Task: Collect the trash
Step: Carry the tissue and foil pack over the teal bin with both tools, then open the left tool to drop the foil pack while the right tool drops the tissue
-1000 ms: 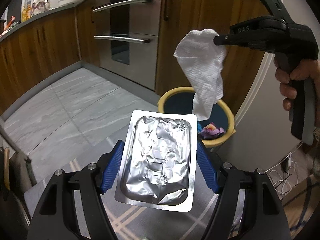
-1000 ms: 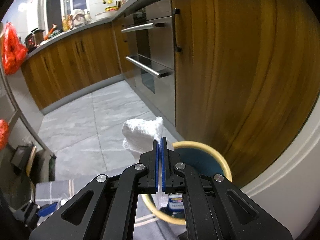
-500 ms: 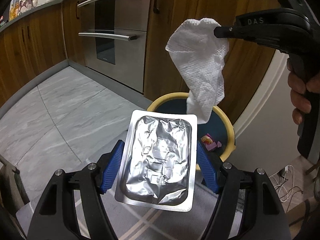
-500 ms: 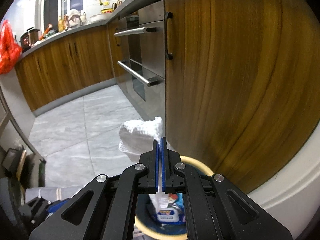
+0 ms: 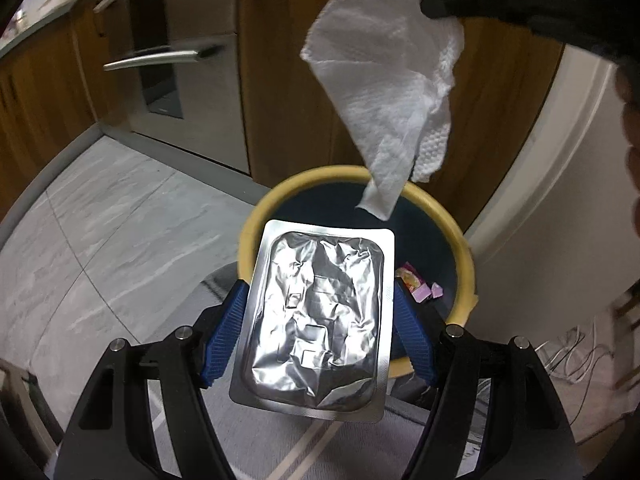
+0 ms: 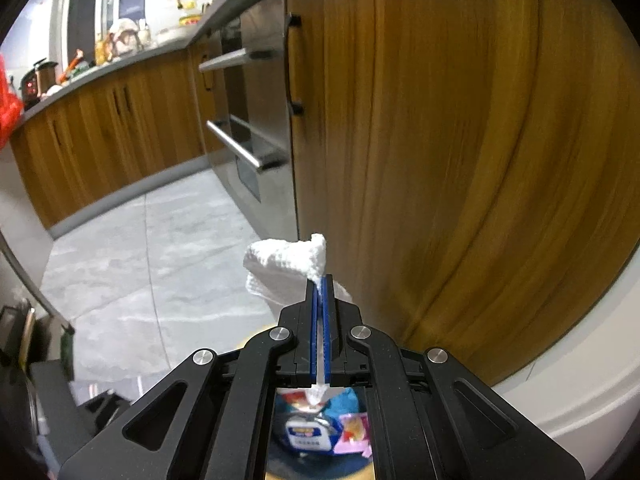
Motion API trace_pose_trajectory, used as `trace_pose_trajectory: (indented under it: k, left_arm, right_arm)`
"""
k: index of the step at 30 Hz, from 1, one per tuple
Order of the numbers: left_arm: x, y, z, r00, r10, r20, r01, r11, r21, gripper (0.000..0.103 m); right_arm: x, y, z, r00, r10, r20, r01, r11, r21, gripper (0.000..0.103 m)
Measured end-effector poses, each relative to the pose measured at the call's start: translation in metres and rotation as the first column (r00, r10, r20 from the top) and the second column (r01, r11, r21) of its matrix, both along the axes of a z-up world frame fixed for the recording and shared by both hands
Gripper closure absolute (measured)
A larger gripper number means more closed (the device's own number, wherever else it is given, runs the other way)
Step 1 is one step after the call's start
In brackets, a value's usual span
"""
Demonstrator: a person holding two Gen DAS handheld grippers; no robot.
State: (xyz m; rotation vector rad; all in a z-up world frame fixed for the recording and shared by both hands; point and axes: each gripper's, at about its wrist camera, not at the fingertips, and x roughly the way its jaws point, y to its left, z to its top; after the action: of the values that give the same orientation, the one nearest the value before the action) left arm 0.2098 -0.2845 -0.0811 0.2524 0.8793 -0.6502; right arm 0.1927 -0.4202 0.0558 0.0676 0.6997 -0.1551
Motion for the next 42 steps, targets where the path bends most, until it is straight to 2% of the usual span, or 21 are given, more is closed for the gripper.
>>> trace_pose_trajectory:
  k: [7, 11, 20, 22, 28, 31, 37, 40, 42]
  left_arm:
    - [0.016, -0.016, -0.029, 0.998, 0.014, -0.056, -0.014, 1.0, 0.015, 0.032]
    - [0.018, -0.022, -0.039, 0.998, 0.009, -0.057, -0.008, 0.999, 0.034, 0.032]
    - [0.018, -0.024, -0.038, 0.999, 0.014, -0.051, -0.012, 1.0, 0.028, 0.031]
    - [0.017, -0.021, -0.037, 0.999, 0.014, -0.044, -0.013, 1.0, 0.02, 0.025]
    - [0.012, -0.022, -0.033, 1.0, 0.011, -0.027, -0.01, 1.0, 0.014, 0.023]
    - [0.011, -0.021, -0.032, 1.0, 0.016, -0.017, -0.015, 1.0, 0.013, 0.018]
    - [0.011, -0.008, -0.029, 0.998, 0.058, -0.006, -0.058, 0.998, -0.01, 0.009]
    - [0.008, 0.004, -0.027, 0.996, 0.084, -0.004, -0.084, 0.996, -0.019, 0.006]
    - [0.005, 0.014, -0.023, 0.994, 0.109, -0.003, -0.109, 0.994, -0.023, 0.006]
  right_arm:
    - [0.012, -0.004, -0.037, 0.99, -0.013, -0.138, 0.013, 1.0, -0.001, 0.1]
    - [0.017, -0.005, -0.047, 0.984, -0.013, -0.178, 0.015, 1.0, 0.012, 0.1]
    - [0.022, -0.005, -0.054, 0.974, -0.034, -0.223, 0.035, 0.999, 0.004, 0.1]
    - [0.022, -0.005, -0.056, 0.973, -0.041, -0.229, 0.043, 0.999, 0.006, 0.1]
    - [0.022, -0.009, -0.058, 0.971, -0.042, -0.236, 0.046, 0.999, 0.013, 0.1]
    - [0.023, -0.01, -0.058, 0.971, -0.041, -0.236, 0.045, 0.999, 0.014, 0.099]
    - [0.024, -0.011, -0.058, 0.97, -0.045, -0.239, 0.05, 0.999, 0.018, 0.086]
    - [0.022, -0.009, -0.056, 0.973, -0.041, -0.228, 0.047, 0.999, 0.024, 0.069]
    - [0.02, -0.007, -0.053, 0.976, -0.031, -0.217, 0.038, 0.999, 0.025, 0.053]
